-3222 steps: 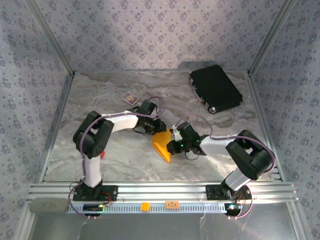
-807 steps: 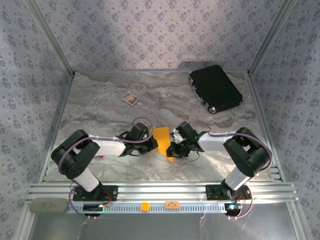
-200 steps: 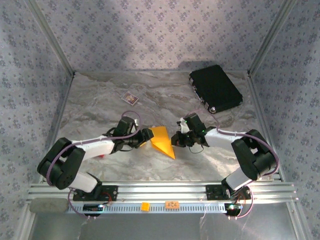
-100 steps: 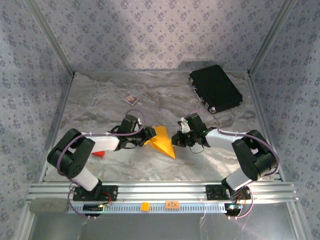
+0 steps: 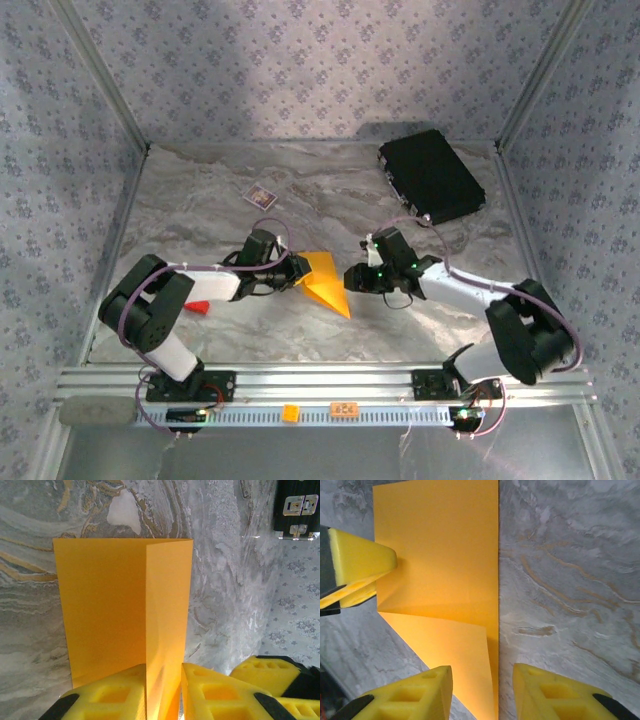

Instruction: Fold a paper plane with a square sheet of paper (pick it up from the middle)

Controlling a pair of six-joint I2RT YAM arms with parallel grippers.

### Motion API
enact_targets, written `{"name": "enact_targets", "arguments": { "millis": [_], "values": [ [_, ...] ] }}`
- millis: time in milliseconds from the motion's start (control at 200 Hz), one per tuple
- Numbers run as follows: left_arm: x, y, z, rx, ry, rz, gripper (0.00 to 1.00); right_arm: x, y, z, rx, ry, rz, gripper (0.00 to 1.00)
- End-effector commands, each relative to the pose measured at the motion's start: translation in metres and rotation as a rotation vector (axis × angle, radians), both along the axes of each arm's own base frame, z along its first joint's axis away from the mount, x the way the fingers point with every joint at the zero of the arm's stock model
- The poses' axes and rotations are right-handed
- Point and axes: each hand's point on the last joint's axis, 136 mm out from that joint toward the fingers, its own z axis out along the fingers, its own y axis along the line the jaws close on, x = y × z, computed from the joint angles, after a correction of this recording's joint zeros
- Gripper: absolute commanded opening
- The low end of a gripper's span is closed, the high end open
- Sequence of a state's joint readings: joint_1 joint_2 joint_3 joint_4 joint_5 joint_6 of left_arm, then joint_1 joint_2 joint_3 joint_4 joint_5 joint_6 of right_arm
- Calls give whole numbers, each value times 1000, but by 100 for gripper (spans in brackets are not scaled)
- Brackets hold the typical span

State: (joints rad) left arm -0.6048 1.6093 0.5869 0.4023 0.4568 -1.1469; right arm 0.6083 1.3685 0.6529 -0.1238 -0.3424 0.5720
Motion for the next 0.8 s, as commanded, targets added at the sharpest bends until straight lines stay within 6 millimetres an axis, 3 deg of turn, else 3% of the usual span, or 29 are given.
{"name": "enact_targets", "arguments": {
  "millis": [0,165,240,530,795],
  "values": [
    [3,-10,18,-43,-47,-21,26,-1,-12,5,-157,-180,17,39],
    [3,-11,20,-48,-51,-25,27,-21,15,24,-284,-619,211,40],
    [3,-12,21,-51,-53,-29,27,-30,25,23,-322,-725,284,41],
    [3,-13,24,-60,-54,-29,23,-40,47,6,-500,-890,450,41],
    [3,-16,30,-78,-61,-30,21,-35,50,-8,-589,-915,454,42]
  ]
}}
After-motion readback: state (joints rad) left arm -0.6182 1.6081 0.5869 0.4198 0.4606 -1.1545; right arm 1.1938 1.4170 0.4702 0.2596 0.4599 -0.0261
